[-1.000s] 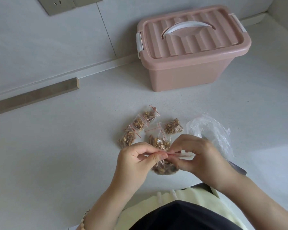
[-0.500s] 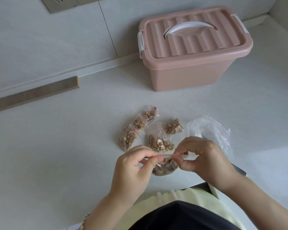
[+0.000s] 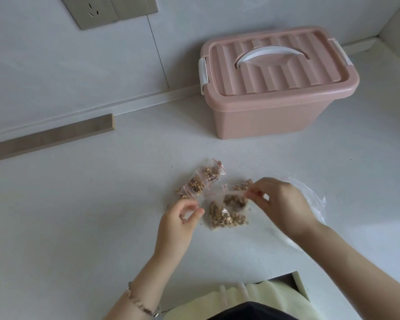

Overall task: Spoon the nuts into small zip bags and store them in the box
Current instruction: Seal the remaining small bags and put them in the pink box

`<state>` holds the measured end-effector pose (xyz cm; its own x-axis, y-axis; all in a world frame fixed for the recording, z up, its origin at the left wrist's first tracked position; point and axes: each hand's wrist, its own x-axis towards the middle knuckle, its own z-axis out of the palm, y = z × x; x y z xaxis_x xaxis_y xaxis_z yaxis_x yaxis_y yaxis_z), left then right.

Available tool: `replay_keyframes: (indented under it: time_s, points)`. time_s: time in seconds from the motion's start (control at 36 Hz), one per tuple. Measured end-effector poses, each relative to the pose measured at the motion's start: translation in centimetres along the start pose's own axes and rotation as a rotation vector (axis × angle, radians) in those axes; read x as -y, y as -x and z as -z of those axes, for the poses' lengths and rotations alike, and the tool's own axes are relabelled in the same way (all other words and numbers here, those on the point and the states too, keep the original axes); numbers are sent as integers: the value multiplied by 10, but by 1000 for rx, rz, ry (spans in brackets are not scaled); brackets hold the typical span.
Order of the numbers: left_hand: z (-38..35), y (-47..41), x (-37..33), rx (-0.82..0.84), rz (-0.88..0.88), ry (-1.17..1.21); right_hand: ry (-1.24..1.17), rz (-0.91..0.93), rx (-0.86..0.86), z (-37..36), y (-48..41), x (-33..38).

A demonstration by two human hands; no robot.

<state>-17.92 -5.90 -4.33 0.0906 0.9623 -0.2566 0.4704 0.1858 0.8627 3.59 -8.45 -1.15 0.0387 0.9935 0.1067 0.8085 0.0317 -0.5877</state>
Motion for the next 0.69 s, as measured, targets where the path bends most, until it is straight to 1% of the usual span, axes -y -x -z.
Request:
replay_keyframes:
  time_s: [0.03, 0.11, 0.17, 0.25, 0.33, 0.39, 0.47, 0.53, 0.61, 0.69]
  points:
    - [1, -8, 6, -18, 5, -66, 16, -14, -21, 0, -8, -5]
    - [3, -30, 19, -36, 11, -374, 96, -62, -42, -2, -30, -16]
    - [2, -41, 25, 7, 51, -518, 182, -127, 45, -9, -39, -20]
    - [-4, -50, 35, 67, 118, -654, 304, -209, 245, -19, -42, -18]
    - [-9, -53, 49, 23, 124, -732, 269, -220, 296, -26, -32, -8]
    - [-11, -50, 58, -39, 100, -724, 195, -218, 265, -28, -22, -2]
    - [-10, -42, 62, -116, 43, -572, 19, -234, 186, -30, -7, 7]
    - [-10, -32, 58, -140, 10, -476, -91, -244, 141, -33, 2, 13]
    - [-12, -14, 42, -109, -99, -365, -245, -205, 91, -36, 15, 26]
    - [-16, 8, 16, -52, -204, -300, -306, -126, 98, -37, 25, 40]
